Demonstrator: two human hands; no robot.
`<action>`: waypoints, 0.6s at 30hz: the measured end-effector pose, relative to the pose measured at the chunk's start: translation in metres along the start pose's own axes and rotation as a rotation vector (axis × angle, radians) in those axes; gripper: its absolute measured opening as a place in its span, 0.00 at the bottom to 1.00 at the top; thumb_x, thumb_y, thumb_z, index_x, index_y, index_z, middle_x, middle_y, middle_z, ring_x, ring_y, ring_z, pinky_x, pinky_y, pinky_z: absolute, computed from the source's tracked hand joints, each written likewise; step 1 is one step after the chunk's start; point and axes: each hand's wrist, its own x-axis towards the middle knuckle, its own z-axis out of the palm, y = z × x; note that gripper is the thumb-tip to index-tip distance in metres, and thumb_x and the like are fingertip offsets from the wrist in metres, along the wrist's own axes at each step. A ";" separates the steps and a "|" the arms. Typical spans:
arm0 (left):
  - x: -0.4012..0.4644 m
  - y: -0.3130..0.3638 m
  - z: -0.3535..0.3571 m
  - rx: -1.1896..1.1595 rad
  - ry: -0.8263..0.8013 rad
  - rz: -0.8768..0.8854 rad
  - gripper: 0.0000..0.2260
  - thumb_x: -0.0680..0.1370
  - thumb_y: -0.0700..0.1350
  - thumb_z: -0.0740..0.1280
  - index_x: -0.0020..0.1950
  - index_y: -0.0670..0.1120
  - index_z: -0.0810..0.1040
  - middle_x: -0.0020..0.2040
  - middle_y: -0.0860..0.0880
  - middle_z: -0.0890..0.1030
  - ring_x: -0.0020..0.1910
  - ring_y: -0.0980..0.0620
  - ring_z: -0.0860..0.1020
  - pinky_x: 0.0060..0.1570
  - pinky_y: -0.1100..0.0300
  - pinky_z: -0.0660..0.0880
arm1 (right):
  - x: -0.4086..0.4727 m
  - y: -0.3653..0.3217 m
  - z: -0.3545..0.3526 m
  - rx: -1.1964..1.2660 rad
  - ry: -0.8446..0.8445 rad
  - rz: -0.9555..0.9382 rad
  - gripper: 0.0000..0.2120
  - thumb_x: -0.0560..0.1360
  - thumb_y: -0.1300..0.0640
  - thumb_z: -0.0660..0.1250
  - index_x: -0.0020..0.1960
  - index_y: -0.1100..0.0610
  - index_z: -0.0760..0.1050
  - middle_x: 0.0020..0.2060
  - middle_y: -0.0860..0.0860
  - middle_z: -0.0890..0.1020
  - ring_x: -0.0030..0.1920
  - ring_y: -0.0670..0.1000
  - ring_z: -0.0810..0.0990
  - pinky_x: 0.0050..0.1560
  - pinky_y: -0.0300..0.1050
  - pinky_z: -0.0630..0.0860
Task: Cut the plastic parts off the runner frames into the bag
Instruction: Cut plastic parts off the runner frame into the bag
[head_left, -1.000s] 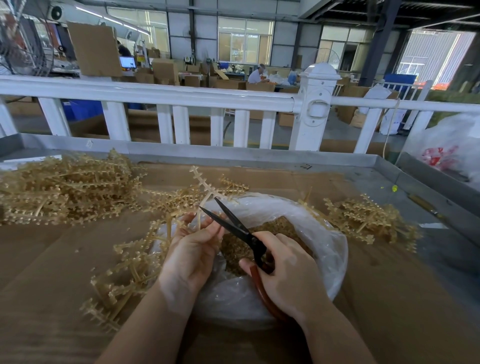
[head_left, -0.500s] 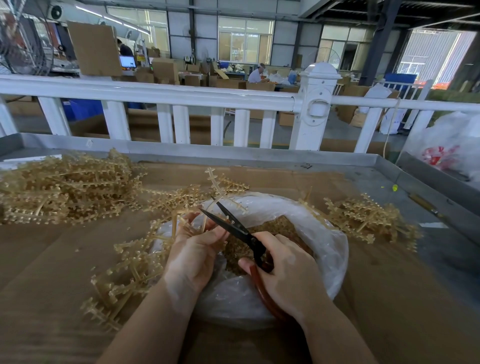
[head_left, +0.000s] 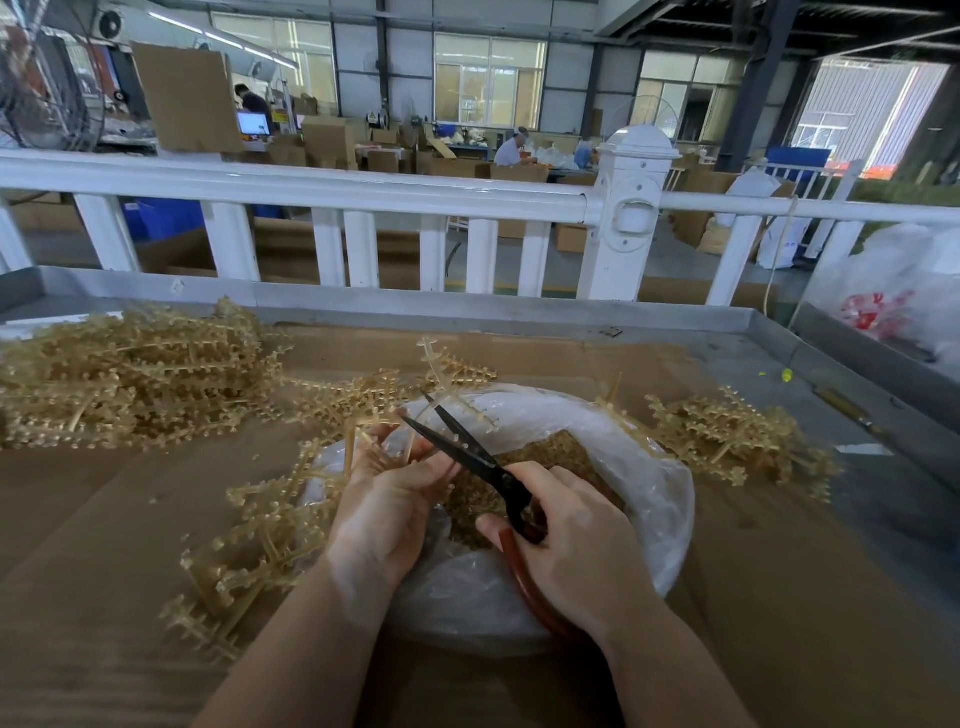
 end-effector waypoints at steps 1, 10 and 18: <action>0.000 0.000 0.000 0.005 0.001 0.001 0.33 0.61 0.27 0.64 0.62 0.48 0.68 0.44 0.42 0.80 0.40 0.49 0.82 0.44 0.57 0.80 | 0.000 0.000 0.000 -0.004 -0.004 -0.001 0.20 0.71 0.34 0.59 0.57 0.44 0.73 0.43 0.40 0.77 0.44 0.41 0.74 0.43 0.28 0.65; 0.001 -0.001 0.000 -0.010 0.011 -0.020 0.25 0.64 0.25 0.63 0.55 0.47 0.69 0.40 0.42 0.79 0.33 0.51 0.82 0.34 0.62 0.80 | 0.001 0.000 -0.003 -0.007 0.027 -0.029 0.15 0.72 0.41 0.68 0.52 0.50 0.76 0.36 0.42 0.75 0.35 0.42 0.72 0.36 0.25 0.61; 0.001 0.001 -0.004 0.032 -0.059 -0.066 0.12 0.68 0.34 0.66 0.51 0.37 0.76 0.42 0.44 0.79 0.33 0.53 0.80 0.31 0.66 0.78 | 0.001 0.000 -0.004 0.012 0.033 -0.021 0.15 0.72 0.41 0.69 0.52 0.49 0.77 0.36 0.43 0.79 0.35 0.42 0.75 0.36 0.24 0.61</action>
